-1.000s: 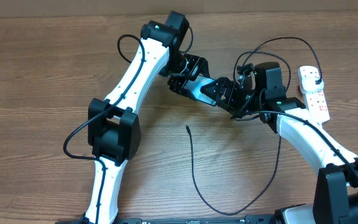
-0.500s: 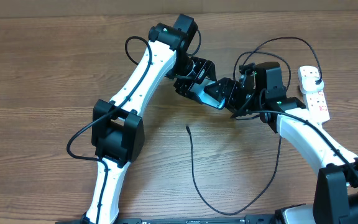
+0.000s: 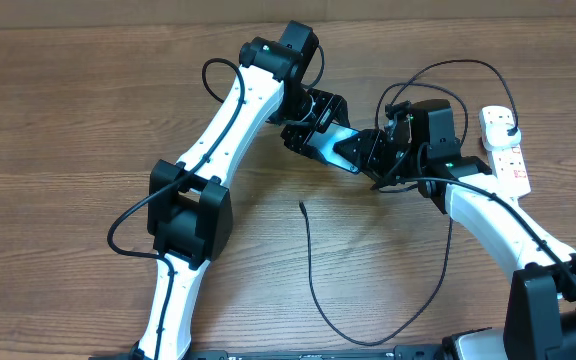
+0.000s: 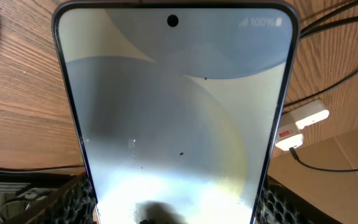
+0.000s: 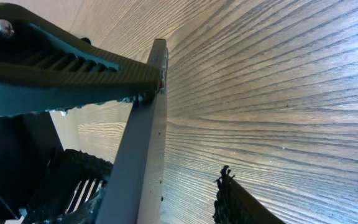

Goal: Plug charger to phone and switch on socket

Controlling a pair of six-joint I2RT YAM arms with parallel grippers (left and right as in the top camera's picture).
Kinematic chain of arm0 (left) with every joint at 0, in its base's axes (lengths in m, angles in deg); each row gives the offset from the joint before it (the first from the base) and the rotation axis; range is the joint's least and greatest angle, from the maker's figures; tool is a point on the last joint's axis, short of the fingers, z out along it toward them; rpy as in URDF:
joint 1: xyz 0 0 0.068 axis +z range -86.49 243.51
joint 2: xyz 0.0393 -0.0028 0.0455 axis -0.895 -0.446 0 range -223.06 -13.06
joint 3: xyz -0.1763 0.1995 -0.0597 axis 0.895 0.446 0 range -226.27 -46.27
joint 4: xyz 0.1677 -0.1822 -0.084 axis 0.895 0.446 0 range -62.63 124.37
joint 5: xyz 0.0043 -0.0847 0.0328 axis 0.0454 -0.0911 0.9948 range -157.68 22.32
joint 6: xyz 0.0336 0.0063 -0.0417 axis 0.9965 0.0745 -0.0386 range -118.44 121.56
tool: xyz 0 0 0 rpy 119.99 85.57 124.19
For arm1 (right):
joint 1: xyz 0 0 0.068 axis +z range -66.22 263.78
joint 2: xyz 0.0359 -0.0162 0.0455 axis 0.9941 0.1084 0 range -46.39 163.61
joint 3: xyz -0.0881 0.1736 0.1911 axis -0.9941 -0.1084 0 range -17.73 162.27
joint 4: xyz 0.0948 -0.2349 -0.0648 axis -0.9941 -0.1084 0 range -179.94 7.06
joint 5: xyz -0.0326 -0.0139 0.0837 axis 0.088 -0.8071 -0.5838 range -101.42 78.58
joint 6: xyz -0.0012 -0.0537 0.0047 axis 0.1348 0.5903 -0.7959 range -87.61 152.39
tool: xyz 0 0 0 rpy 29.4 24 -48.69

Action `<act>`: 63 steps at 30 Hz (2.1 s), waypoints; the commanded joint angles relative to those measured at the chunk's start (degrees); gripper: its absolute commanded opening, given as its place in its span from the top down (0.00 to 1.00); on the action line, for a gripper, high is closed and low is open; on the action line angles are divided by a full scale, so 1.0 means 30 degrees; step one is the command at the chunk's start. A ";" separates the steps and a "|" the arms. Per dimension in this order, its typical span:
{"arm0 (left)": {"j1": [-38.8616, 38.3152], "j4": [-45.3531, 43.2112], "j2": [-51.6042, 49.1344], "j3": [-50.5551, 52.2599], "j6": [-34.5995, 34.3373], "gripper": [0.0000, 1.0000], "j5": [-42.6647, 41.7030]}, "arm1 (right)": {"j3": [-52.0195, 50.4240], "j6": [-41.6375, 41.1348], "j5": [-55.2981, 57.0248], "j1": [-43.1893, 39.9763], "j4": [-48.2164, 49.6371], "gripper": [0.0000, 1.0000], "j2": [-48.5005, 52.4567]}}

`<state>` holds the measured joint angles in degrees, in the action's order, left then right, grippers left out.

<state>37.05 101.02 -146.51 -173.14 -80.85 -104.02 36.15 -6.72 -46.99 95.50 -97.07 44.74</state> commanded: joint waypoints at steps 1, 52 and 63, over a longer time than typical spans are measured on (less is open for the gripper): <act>-0.0197 -0.0080 -0.0087 -0.0546 -0.0197 0.96 -0.0685 | 0.0379 0.0029 0.0066 0.0073 0.0124 0.55 -0.0007; -0.1290 -0.1209 -0.0087 -0.0546 -0.1698 0.96 0.0590 | 0.0379 0.0029 0.0503 0.0073 0.0109 0.73 -0.0007; -0.1501 -0.1282 -0.0087 -0.0546 -0.1763 0.96 0.0597 | 0.0379 0.0029 0.0692 0.0080 0.0095 0.81 -0.0007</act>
<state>34.39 97.39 -146.55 -173.14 -85.42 -98.67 36.15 -6.92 -45.07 95.44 -97.11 44.74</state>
